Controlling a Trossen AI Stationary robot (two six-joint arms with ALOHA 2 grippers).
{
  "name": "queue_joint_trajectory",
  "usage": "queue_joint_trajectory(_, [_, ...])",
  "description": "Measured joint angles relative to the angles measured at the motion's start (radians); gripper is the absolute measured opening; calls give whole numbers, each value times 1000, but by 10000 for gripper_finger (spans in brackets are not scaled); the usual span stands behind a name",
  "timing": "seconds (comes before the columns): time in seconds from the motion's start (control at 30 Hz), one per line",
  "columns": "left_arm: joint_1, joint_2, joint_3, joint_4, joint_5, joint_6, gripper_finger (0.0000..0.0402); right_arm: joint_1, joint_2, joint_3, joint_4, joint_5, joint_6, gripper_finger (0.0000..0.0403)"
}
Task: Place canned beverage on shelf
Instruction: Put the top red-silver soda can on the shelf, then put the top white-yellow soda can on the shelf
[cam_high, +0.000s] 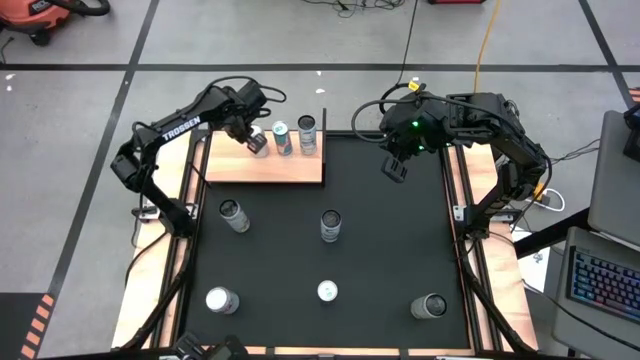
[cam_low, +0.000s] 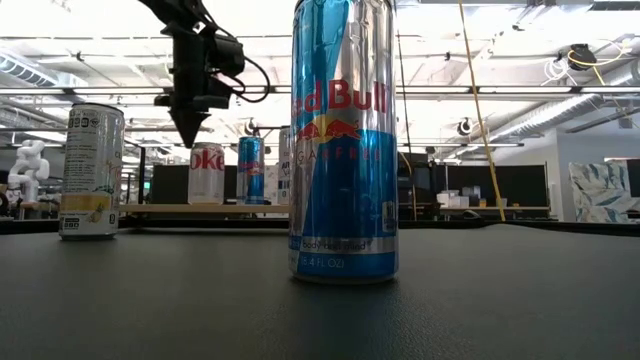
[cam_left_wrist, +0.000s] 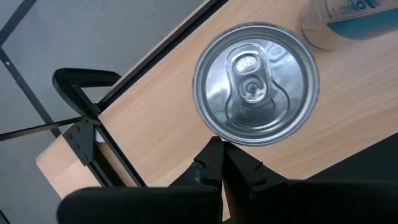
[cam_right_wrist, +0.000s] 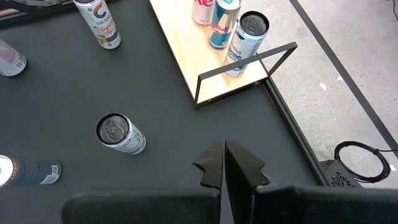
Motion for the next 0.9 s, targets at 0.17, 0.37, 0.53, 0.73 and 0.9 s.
queue_joint_trajectory(0.17, [0,-3,0,-7,-9,20,10,0,0,0,0,0,0,0])
queue_joint_trajectory(0.37, [-1,-83,0,-40,-44,45,10,0,0,0,0,0,0,0])
queue_joint_trajectory(0.53, [-17,-177,0,-45,14,46,10,0,0,0,0,1,-11,0])
queue_joint_trajectory(0.73, [-44,-258,0,-64,30,78,10,0,0,0,0,1,9,0])
queue_joint_trajectory(0.9, [-62,-292,0,-92,104,105,18,0,0,0,0,1,26,0])
